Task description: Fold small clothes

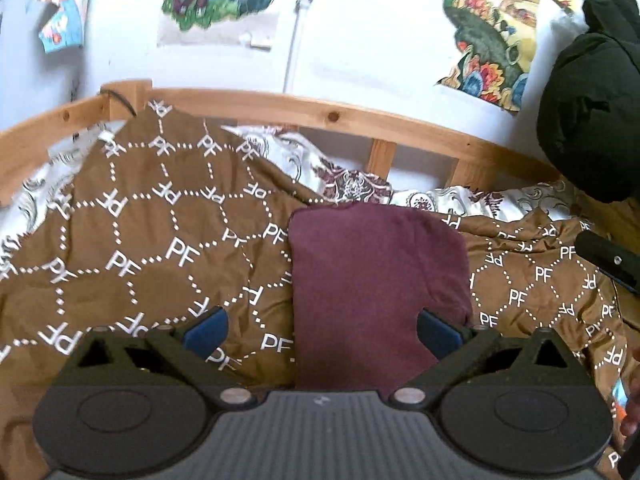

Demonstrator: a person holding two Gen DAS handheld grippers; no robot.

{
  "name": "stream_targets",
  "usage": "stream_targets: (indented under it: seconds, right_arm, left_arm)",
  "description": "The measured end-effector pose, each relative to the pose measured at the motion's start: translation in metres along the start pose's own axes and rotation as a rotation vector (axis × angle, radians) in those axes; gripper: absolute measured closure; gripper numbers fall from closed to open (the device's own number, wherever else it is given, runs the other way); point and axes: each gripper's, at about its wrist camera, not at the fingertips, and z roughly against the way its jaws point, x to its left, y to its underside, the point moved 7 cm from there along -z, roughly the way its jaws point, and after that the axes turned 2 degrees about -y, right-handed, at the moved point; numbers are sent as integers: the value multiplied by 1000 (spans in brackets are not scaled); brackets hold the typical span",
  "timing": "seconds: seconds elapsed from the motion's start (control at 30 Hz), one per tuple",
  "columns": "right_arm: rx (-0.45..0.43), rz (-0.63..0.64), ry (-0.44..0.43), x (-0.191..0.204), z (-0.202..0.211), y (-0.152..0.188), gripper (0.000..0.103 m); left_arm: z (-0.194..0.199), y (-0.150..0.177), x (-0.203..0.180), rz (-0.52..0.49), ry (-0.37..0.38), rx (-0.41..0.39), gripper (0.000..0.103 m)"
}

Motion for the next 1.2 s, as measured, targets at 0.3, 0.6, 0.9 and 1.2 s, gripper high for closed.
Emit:
stream_targets:
  seconds: [0.3,0.6,0.9,1.2]
  right_arm:
    - [-13,69,-14,22,58,15,1]
    - [25,87,-6,36,78,41,1]
    - [110,111,-9,44,82,78,1]
    - [123,101,6,41,81,84,1]
  left_arm:
    - [37,19,-3,-58,-6,-60,1]
    - [45,45,3,-140,-30,-62,1]
    - [35,71,5,-126,-5,2,1]
    - [31,73,11,-106,-14,14,1]
